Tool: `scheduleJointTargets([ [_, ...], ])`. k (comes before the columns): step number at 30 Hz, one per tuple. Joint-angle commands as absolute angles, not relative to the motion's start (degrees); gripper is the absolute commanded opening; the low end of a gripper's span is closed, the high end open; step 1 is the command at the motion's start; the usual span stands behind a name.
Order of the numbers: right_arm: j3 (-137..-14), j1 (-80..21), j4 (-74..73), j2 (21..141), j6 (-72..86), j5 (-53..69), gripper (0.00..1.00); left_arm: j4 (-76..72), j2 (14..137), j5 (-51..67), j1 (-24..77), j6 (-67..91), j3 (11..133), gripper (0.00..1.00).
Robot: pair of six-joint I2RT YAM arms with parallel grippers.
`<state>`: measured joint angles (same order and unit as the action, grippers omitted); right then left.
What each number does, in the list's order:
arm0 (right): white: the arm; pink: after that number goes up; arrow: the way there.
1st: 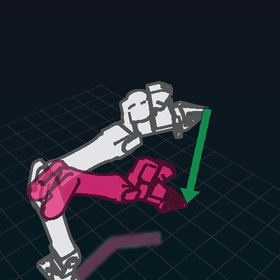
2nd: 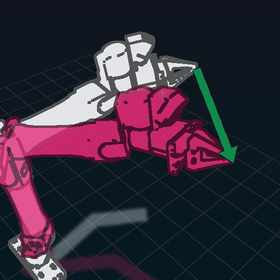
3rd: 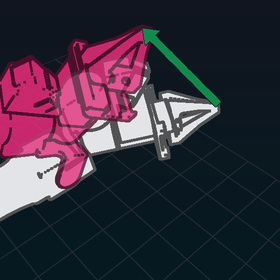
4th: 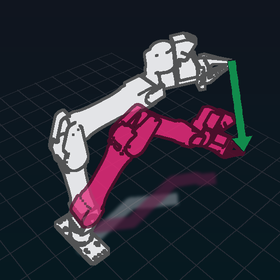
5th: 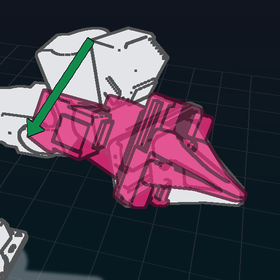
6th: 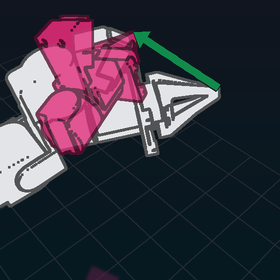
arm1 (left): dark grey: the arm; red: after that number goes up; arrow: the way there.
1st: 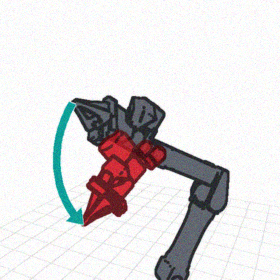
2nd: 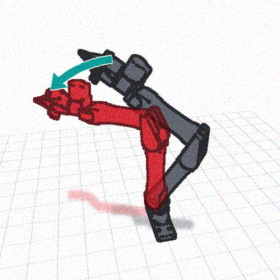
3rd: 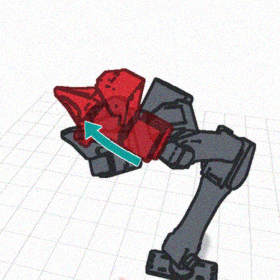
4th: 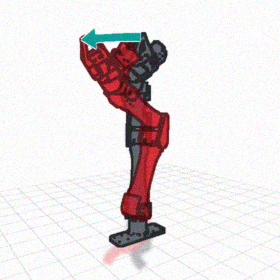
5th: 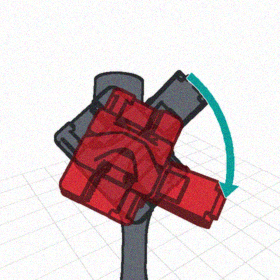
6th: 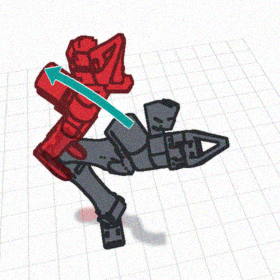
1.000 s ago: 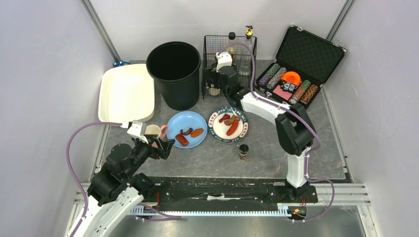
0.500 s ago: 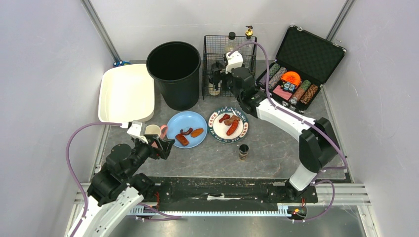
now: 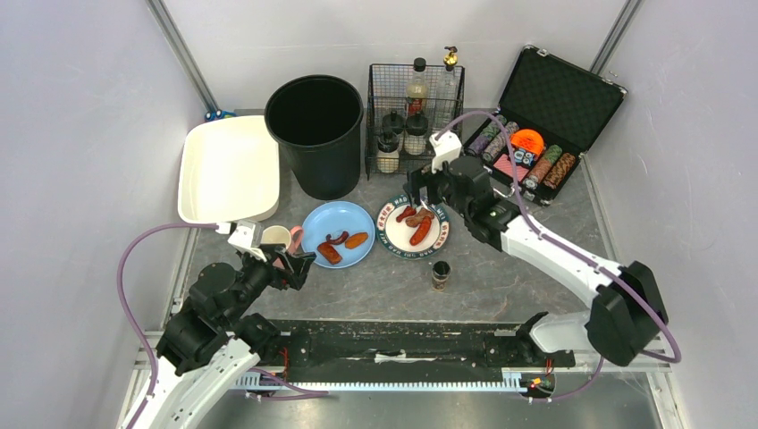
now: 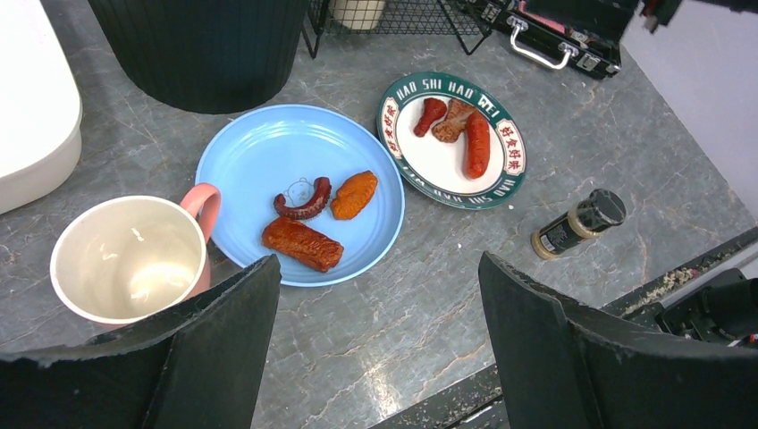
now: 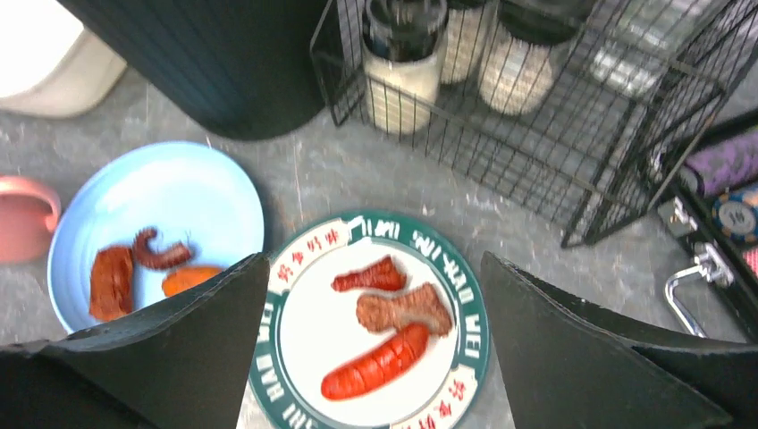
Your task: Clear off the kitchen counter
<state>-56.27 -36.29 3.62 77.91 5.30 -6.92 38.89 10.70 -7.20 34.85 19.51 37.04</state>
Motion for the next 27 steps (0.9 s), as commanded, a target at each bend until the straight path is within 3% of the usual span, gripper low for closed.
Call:
scheduleJointTargets([
  [1,-52.05,-36.64,-1.1,72.36,4.86,-3.5,0.9,37.59,10.2,-7.45,35.11,17.75,36.58,0.87],
  [11,-41.27,-38.09,-4.52,62.6,5.72,-2.22,0.91,37.61,10.37,-7.14,35.16,17.74,36.65,0.87],
  [27,-31.15,-45.49,-7.65,58.02,6.72,-6.7,0.93,37.44,11.33,-6.86,35.2,17.8,36.66,0.87],
])
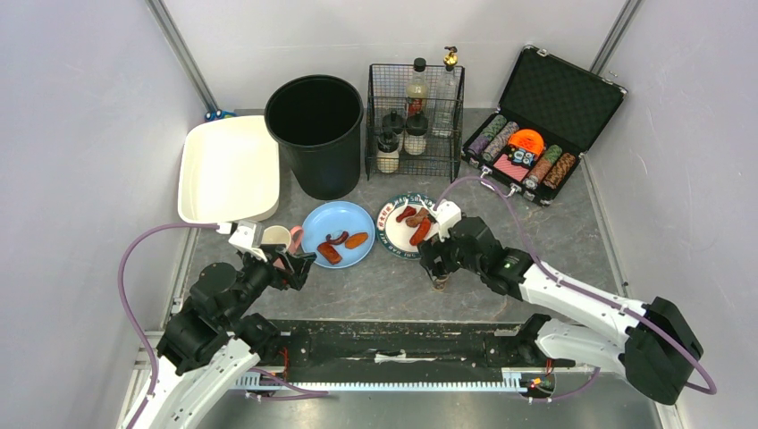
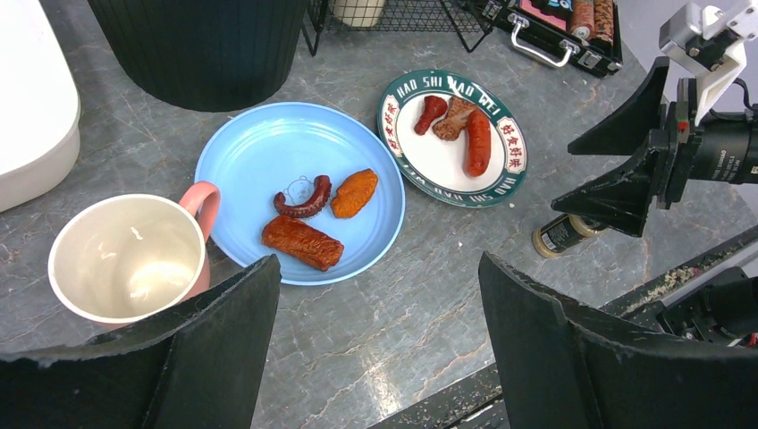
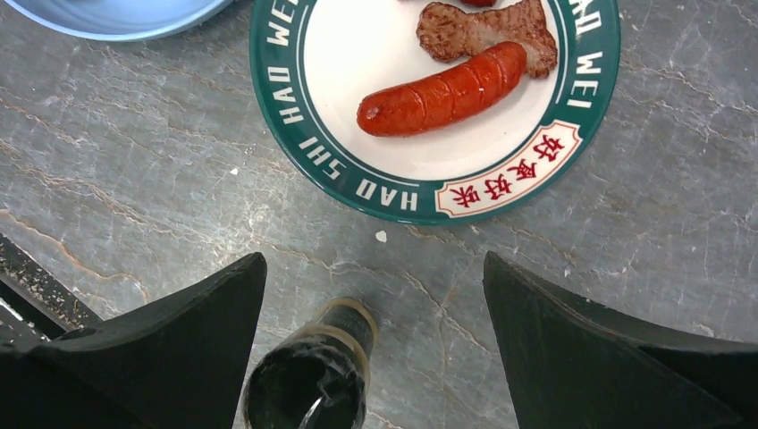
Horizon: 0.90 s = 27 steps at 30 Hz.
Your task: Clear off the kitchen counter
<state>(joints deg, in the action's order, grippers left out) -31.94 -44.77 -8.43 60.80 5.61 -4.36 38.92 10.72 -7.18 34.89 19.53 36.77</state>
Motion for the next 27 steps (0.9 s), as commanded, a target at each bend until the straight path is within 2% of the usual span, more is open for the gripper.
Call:
scheduleJointTargets([
  [1,-30.92,-45.68,-7.8,57.63,6.9,-6.93,0.93,37.42,11.45,-6.88,35.17,17.79,36.68,0.87],
  [17,-29.97,-49.13,-12.7,53.81,7.96,-9.27,0.89,37.08,12.04,-5.88,35.22,17.71,36.6,0.87],
  [27,-29.71,-50.83,-14.78,52.55,8.76,-9.28,0.79,37.09,12.05,-5.61,35.16,17.71,36.56,0.87],
])
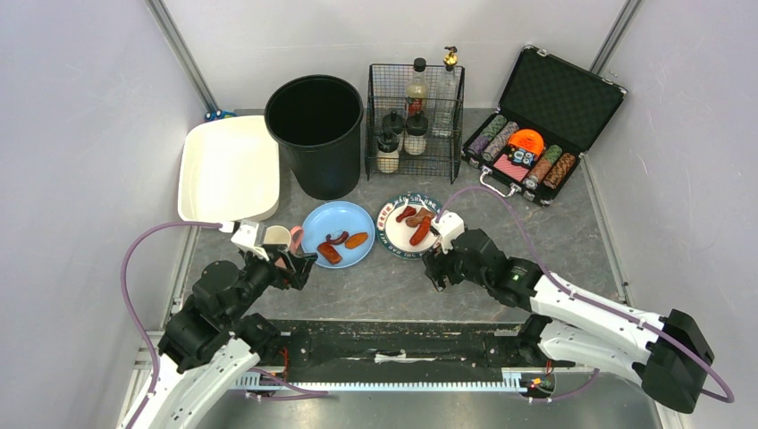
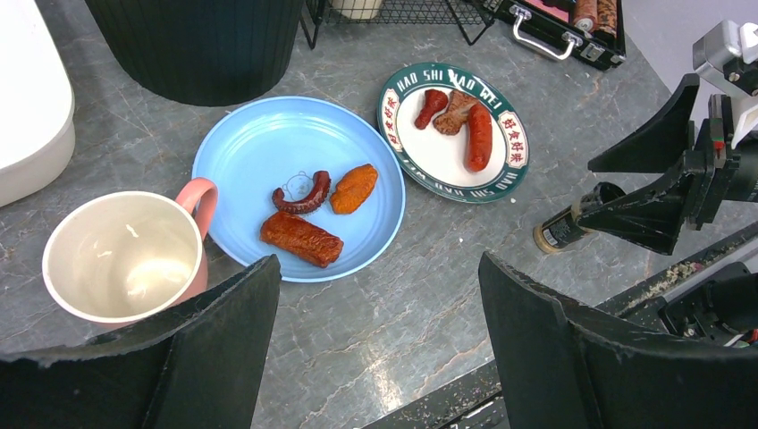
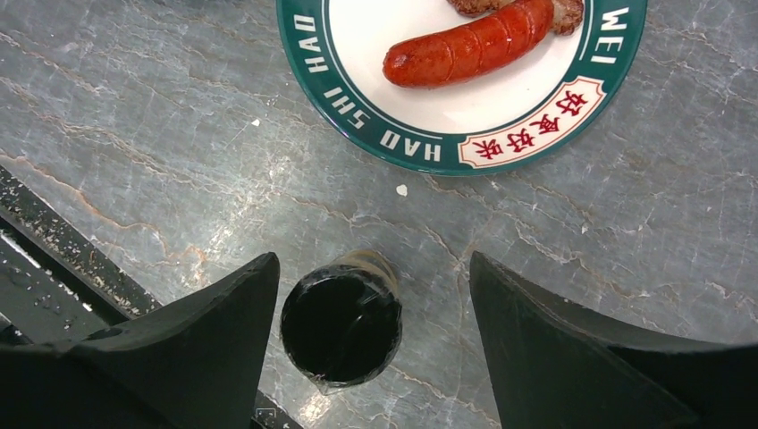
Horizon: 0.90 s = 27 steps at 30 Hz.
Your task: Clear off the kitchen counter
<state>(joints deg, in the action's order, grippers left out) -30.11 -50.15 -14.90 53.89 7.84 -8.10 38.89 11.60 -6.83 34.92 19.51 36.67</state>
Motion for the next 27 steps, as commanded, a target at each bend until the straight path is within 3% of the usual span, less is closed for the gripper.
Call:
scheduleJointTargets([
  [1,-29.71,-50.95,-14.76,52.62,8.86,-9.24,0.77,37.09,11.96,-5.55,35.16,17.75,36.56,0.87],
  [6,-29.71,-51.63,-14.16,53.58,9.23,-9.36,0.6,37.13,11.82,-5.68,35.18,17.75,36.57,0.87],
  [12,-30.23,-52.37,-14.25,54.34,9.56,-11.08,0.23,37.18,11.39,-5.63,35.18,17.67,36.57,0.87],
  [17,-31.81,-52.87,-14.01,53.73,9.8,-12.81,0.03,37.16,11.3,-5.54,35.18,17.66,36.58,0.87],
  [27,-39.81,-52.97,-15.19,53.2,7.28,-18.41,0.0,37.16,10.75,-5.62,35.16,17.66,36.6,0.87],
])
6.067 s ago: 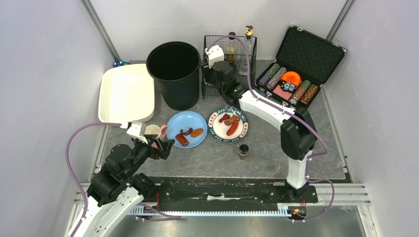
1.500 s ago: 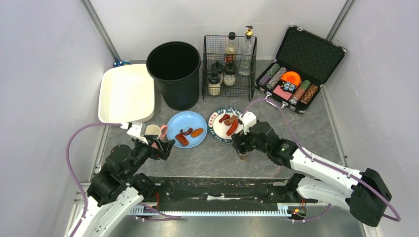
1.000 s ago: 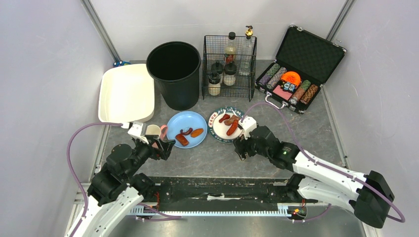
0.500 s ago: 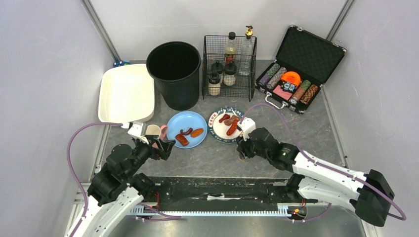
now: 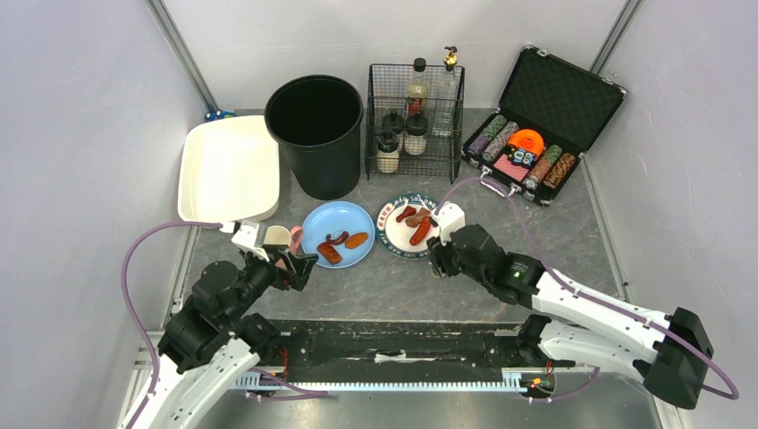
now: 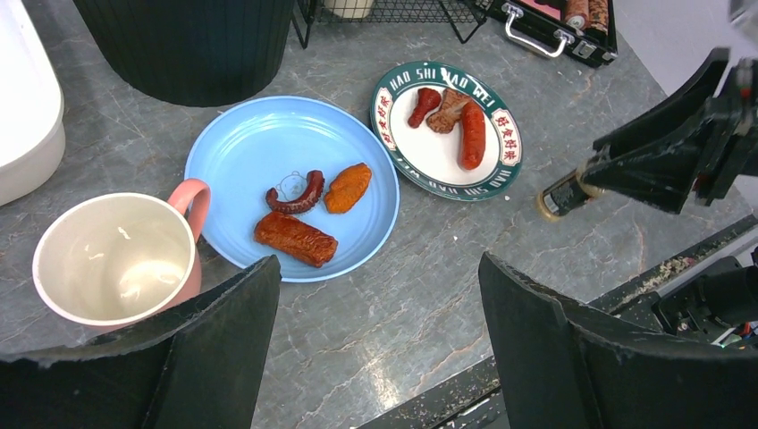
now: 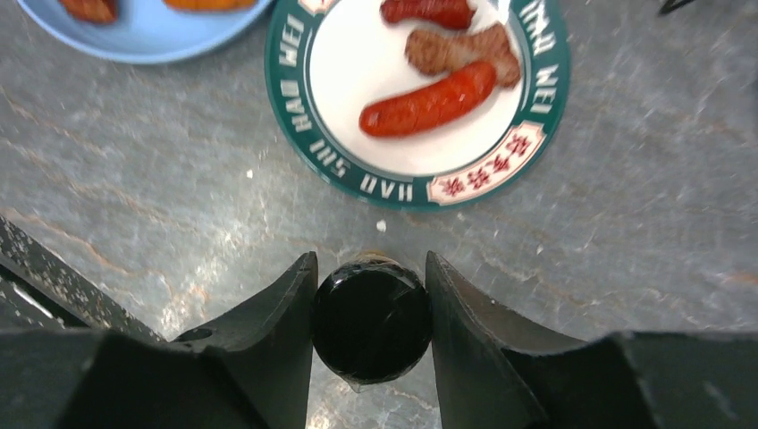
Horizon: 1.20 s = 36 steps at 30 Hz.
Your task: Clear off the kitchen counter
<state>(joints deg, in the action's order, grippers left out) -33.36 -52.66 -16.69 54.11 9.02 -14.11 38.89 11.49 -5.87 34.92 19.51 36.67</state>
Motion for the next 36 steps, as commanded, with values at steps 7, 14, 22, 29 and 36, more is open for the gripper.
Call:
scheduleJointTargets([
  [7,-46.71,-52.9,-13.84,55.2,3.15,-23.37,0.0,37.18,10.55,-5.37,35.17,17.66,36.64,0.87],
  [14,-54.24,-52.35,-9.5,62.02,-1.6,-28.24,0.0,37.16,10.37,-5.36,35.16,17.64,36.63,0.87],
  [22,-66.12,-46.11,-6.04,72.09,-3.12,-25.89,0.0,37.17,10.04,-5.7,35.24,17.67,36.6,0.87],
  [29,-73.22,-41.58,-3.73,79.68,-2.18,-25.13,0.0,37.15,10.02,-5.84,35.25,17.66,36.56,0.87],
  [36,-78.54,-38.42,-1.84,86.9,-0.69,-24.24,0.0,37.14,10.22,-5.81,35.25,17.66,36.51,0.87],
])
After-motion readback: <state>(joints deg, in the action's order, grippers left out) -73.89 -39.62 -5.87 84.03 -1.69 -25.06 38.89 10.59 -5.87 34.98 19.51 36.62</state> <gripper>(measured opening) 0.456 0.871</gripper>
